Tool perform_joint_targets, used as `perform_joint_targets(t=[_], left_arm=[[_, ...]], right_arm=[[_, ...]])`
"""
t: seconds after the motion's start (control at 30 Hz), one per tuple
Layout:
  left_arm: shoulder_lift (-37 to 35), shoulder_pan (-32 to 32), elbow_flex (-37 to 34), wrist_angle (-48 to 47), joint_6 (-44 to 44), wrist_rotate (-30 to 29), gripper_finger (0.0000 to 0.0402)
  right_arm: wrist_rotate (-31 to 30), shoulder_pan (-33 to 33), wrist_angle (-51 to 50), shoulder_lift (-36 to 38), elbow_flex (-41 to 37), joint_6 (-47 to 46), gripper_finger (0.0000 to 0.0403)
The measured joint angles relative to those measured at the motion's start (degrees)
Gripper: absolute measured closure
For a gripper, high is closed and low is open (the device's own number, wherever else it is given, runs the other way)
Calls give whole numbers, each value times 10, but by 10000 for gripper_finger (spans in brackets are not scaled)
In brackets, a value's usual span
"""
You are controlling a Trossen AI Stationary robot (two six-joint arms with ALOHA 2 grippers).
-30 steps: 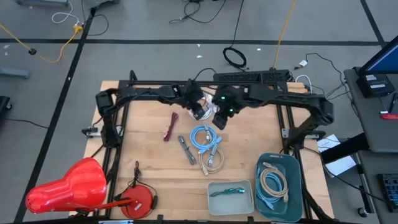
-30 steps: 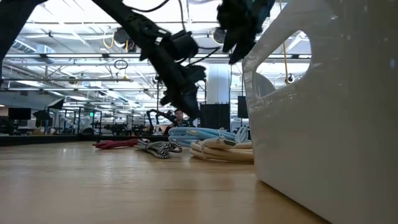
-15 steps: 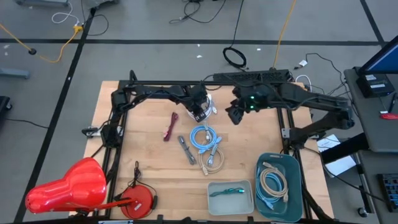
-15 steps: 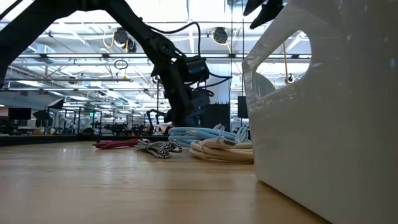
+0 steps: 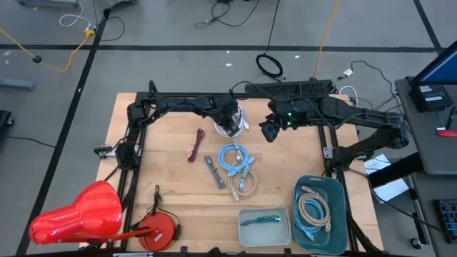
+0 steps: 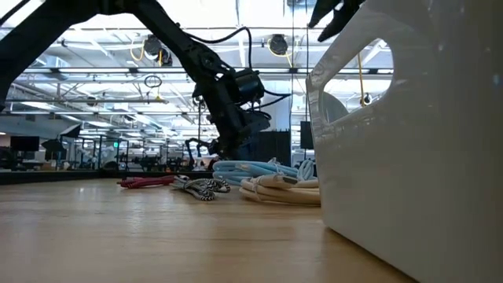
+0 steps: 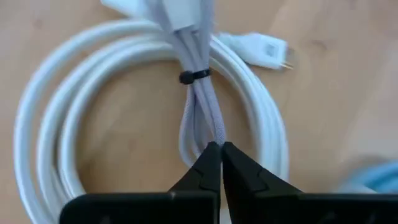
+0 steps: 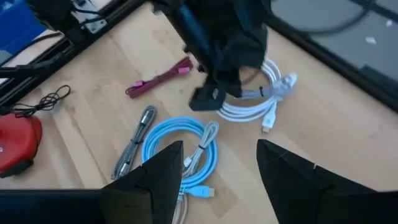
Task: Pick & Place USB Port
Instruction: Put the gray and white USB cable into the gray bin
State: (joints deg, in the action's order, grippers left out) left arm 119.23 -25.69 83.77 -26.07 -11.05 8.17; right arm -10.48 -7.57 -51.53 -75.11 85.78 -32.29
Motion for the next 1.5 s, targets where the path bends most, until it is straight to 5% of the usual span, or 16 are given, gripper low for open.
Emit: perform_joint_targets(t=[0.4,0.83,1.5], left_arm=[[-174,24,0,-24,-31,6,400],[-372,147,0,-119,-93,-101,401],[-356,199,0,-39,-108,-123,401]], right_arm=[[31,0,190,9,-132,-118,206],[2,-12,803,14,-344,-262,206],[0,7,860,1,-354,-258,206]])
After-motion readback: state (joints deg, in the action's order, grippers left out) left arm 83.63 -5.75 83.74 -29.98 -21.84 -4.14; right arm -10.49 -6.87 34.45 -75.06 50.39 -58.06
